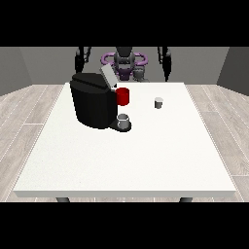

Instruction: Insert the coffee pod into the coffee machine and close the lid

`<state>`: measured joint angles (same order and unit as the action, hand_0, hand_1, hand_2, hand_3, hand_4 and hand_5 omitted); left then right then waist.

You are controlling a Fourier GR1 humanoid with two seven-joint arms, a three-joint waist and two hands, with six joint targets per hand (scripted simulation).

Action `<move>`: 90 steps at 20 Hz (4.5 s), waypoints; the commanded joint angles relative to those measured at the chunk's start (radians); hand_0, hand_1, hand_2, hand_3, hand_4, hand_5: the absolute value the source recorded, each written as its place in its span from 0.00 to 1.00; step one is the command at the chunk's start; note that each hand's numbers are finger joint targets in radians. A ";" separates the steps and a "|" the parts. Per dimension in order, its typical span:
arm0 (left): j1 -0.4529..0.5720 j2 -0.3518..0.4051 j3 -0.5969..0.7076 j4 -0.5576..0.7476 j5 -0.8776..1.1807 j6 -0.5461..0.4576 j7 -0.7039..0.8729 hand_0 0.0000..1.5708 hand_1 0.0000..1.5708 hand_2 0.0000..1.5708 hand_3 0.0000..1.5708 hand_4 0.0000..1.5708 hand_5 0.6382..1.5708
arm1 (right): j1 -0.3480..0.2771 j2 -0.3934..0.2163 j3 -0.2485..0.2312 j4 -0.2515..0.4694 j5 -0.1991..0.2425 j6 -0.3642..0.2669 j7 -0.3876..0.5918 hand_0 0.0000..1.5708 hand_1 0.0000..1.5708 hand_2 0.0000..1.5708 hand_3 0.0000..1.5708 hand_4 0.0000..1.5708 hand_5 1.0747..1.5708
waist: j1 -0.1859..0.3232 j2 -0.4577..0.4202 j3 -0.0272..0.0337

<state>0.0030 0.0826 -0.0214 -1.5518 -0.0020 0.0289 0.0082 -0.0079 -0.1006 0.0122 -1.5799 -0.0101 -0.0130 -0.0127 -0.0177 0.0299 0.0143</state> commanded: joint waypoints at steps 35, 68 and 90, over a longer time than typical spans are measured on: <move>-0.326 0.210 0.129 0.464 -0.147 -0.140 -0.095 0.00 0.00 0.00 0.00 0.00 1.00 | -0.150 0.090 -0.053 0.071 0.002 -0.136 -0.017 0.00 0.00 0.00 0.00 0.23 1.00 | -0.080 0.106 -0.0145; -0.509 0.278 0.075 0.917 -0.524 0.112 -0.296 0.46 0.46 0.55 0.41 0.15 1.00 | -0.236 0.052 -0.066 0.159 0.002 -0.126 0.020 0.00 0.00 0.00 0.00 0.33 1.00 | -0.116 0.159 -0.0149; -0.674 0.241 0.010 0.892 -0.624 -0.017 -0.271 0.89 0.89 0.91 0.87 0.38 1.00 | -0.179 0.095 -0.057 0.322 0.004 -0.152 -0.093 0.00 0.00 0.00 0.00 0.31 1.00 | -0.080 0.039 -0.0139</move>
<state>-0.6338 0.3522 0.0061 -0.6232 -0.6322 0.0793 -0.2826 -0.2183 -0.0332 -0.0712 -1.3025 -0.0337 -0.1518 -0.0628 -0.1159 0.1167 0.0001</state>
